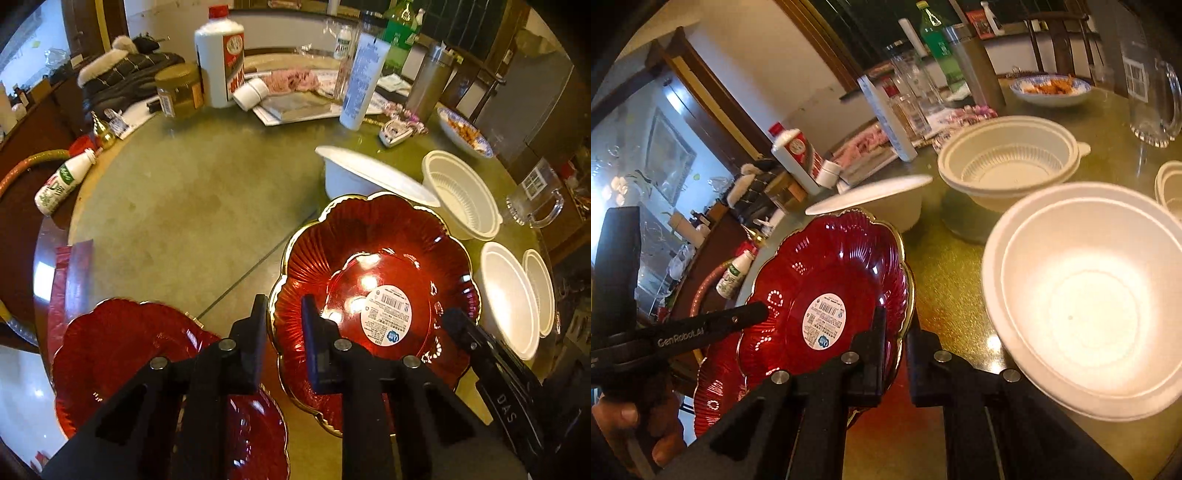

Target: Organize plates and bowls

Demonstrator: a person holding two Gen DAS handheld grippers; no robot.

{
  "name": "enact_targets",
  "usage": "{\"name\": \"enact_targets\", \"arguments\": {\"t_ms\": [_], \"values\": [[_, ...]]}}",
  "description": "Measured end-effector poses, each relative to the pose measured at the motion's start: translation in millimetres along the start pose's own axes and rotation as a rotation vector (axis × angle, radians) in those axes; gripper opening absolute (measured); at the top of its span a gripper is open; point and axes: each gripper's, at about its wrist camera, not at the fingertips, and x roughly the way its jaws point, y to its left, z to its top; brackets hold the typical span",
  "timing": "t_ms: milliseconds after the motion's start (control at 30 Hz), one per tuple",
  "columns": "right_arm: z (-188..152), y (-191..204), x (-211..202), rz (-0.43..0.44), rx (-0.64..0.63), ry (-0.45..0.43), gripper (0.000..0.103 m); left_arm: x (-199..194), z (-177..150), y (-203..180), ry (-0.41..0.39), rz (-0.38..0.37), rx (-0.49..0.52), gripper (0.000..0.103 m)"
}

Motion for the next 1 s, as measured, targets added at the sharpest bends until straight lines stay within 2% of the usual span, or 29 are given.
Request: {"name": "enact_targets", "arguments": {"t_ms": [200,733,1000], "values": [[1,9,-14,0.025,-0.028,-0.051,0.009,-24,-14,1,-0.068,0.006,-0.007,0.015],[-16,44,-22,0.101,-0.154,-0.060,0.009,-55,-60,34,-0.174,0.016,-0.130,0.015],[-29,71,-30,0.094,-0.245,-0.075,0.009,-63,-83,52,-0.205,0.021,-0.184,0.015]]}}
